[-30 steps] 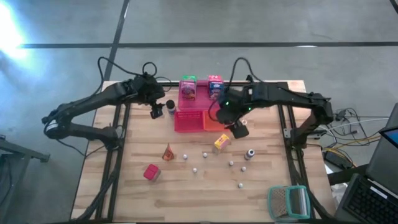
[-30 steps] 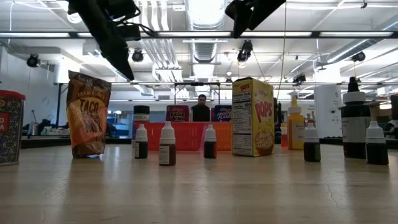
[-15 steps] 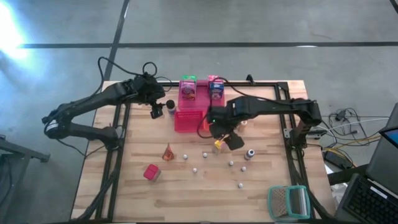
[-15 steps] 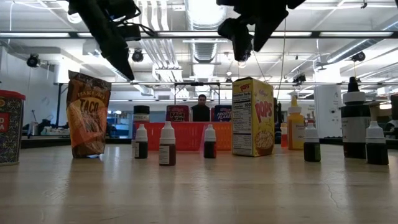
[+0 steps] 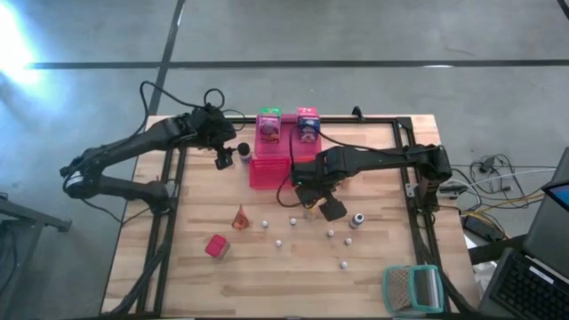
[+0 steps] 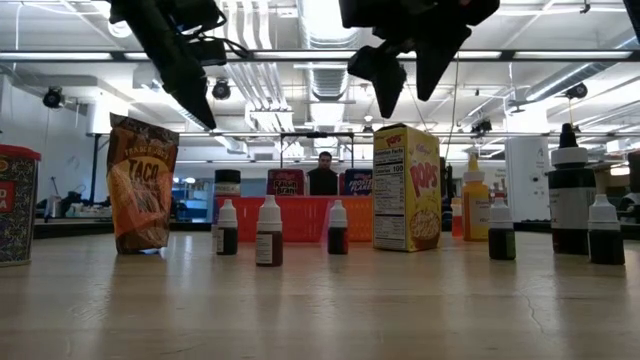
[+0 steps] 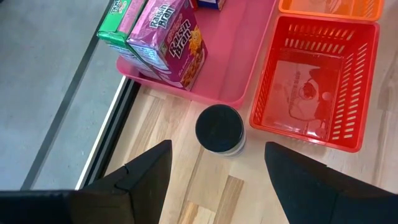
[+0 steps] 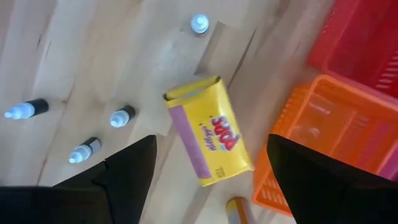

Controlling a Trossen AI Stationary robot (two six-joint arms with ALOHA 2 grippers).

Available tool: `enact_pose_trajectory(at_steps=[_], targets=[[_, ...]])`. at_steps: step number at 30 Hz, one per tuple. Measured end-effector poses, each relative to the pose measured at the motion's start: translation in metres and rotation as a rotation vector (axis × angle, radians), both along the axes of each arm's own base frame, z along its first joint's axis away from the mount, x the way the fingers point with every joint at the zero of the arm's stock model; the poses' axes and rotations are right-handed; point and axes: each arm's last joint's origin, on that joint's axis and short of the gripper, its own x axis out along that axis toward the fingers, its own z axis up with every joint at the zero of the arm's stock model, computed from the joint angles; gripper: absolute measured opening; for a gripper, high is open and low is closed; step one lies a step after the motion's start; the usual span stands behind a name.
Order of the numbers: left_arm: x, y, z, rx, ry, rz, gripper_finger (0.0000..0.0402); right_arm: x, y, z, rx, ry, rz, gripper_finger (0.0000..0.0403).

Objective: Pick & Place Kitchen Items
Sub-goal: Put the yellow cereal box into the pink bin

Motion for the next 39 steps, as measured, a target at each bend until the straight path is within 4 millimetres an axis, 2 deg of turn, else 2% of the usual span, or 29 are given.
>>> enact_pose_trajectory(at_steps=[8,22,32,39], targets=[[0.0,0.0,0.0,0.0,0.0,0.0,0.0262,0.008,0.005,-0.012,0.001,0.006,0.012,0.0311],[0.0,0.0,0.0,0.0,0.0,0.0,0.0262,0.024,0.005,-0.051,-0.017,0.128,0.047,0.0272],[0.0,0.0,0.0,0.0,0.0,0.0,0.0262,0.02,0.005,-0.067,-0.021,0.155,0.049,0.0249],[0.0,0.0,0.0,0.0,0.0,0.0,0.0262,0.016,0.004,-0.084,-0.05,0.172,0.099,0.0257]])
